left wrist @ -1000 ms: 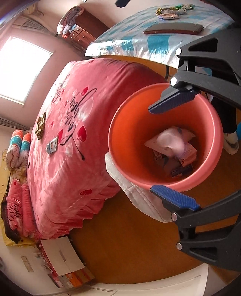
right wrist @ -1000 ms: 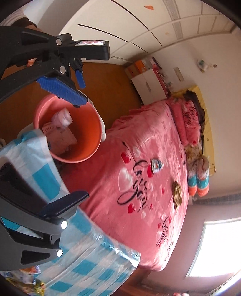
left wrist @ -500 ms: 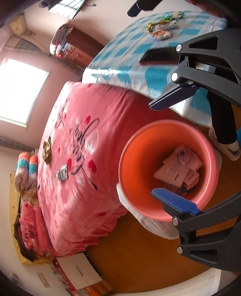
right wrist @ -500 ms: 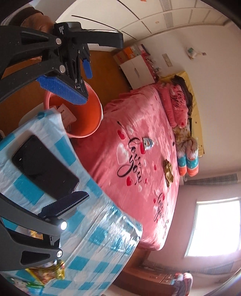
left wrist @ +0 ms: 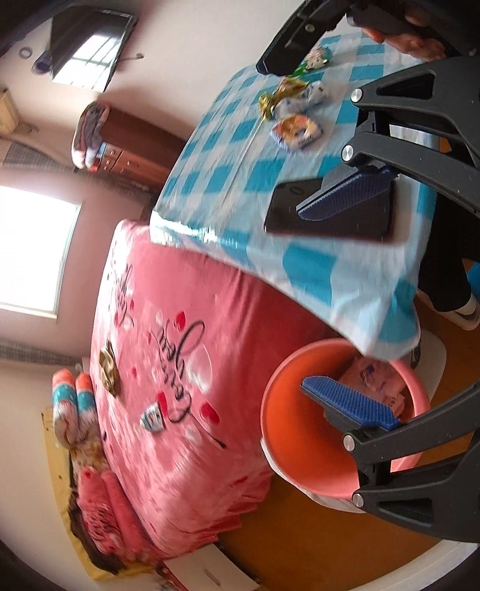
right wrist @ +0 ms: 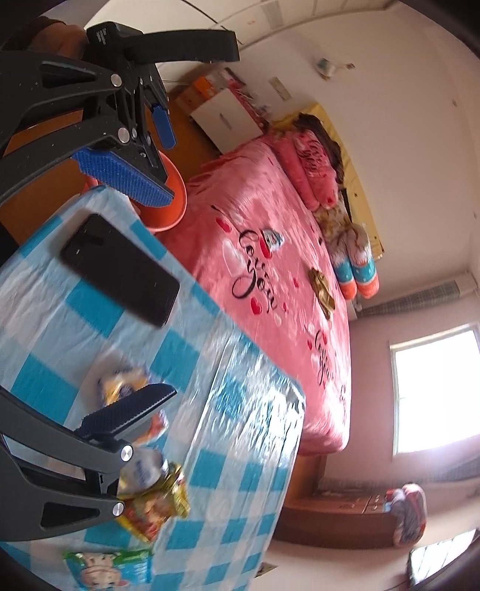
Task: Collect trash
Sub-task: 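Move both grippers back over the remaining items on the table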
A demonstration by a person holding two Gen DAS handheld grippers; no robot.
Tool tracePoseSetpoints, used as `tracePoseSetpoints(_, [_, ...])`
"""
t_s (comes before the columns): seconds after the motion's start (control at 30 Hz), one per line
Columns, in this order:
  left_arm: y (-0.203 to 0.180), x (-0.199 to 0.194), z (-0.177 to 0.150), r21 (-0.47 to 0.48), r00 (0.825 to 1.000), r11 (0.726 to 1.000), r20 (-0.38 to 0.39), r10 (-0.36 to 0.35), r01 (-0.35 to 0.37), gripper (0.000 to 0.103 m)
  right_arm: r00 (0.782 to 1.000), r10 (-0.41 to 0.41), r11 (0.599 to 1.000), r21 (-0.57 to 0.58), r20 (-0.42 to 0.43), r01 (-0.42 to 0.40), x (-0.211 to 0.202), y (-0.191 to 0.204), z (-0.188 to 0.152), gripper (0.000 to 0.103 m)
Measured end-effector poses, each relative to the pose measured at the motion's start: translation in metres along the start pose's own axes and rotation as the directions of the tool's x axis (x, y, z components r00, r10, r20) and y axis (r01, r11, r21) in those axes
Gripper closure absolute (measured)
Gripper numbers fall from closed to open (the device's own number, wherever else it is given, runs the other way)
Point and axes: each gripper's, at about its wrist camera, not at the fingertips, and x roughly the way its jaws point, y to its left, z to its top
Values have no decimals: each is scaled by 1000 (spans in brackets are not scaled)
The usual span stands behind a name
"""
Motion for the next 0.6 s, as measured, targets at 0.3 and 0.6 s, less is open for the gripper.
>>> tracePoseSetpoints(0.3, [-51,-3,-3,95,999,994,-10,-45,46,15,998,-27,996,86,48,23,-29,-41,-12,8])
tracePoseSetpoints(0.6, [-97,1,-11,175,996,981,-42,-77,83,15,996,-33,985,172,78,19,-47,-80,-22,8])
